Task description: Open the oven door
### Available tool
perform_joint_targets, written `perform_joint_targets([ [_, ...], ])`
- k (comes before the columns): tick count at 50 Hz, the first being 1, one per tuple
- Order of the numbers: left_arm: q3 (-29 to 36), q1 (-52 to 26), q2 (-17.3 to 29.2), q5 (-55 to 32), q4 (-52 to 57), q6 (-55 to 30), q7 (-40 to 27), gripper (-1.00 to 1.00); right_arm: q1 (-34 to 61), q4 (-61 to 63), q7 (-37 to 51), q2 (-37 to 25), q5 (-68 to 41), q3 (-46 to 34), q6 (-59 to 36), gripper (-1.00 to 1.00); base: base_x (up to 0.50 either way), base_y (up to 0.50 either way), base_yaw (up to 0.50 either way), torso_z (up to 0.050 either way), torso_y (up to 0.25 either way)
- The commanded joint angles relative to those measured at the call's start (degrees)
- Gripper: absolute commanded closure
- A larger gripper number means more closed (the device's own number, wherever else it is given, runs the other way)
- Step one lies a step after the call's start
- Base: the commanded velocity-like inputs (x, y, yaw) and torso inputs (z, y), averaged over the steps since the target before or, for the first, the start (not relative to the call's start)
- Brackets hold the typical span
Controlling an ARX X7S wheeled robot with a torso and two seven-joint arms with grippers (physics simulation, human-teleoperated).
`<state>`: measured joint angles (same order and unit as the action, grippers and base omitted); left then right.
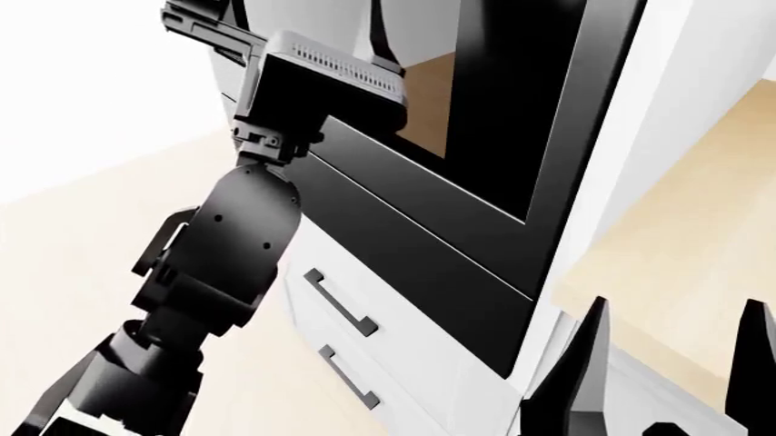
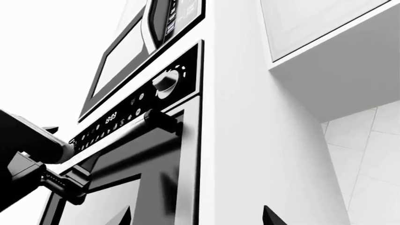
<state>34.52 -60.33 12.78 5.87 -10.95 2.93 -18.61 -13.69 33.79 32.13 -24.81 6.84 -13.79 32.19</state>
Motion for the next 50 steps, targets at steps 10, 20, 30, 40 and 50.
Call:
perform_joint_targets([
  [10,0.99,-0.67,-0.55,-1.08,-2.08,2.74,0.65,-1.00,0.11,-0.10,0.32,-0.16,0.18,-0.06,-0.09,-1.00,0.00,0.00,0.00,0.000,0.000],
  [20,1.74,-0.93,-1.23,-1.84,-3.32,4.13,1.27,-1.00,0.18,-0.08,0.46,-0.21,0.22,-0.11,-0.22,-1.00,0.00,0.00,0.00,0.000,0.000],
  [30,2.49,-2.49,-2.16,-0.71,-7.00,4.62,0.44,-1.00,0.25,-0.06,0.58,-0.28,0.23,-0.15,-0.31,-1.00,0.00,0.00,0.00,0.000,0.000],
  [40,3.26,-4.97,-3.84,0.28,-13.32,7.31,-0.88,-1.00,0.31,-0.11,0.72,-0.38,0.18,-0.16,-0.34,-1.00,0.00,0.00,0.00,0.000,0.000],
  [50,3.52,-6.89,-5.66,0.26,-18.96,10.39,-2.43,-1.00,0.22,-0.02,0.85,-0.50,0.16,-0.17,-0.39,-1.00,0.00,0.00,0.00,0.000,0.000],
])
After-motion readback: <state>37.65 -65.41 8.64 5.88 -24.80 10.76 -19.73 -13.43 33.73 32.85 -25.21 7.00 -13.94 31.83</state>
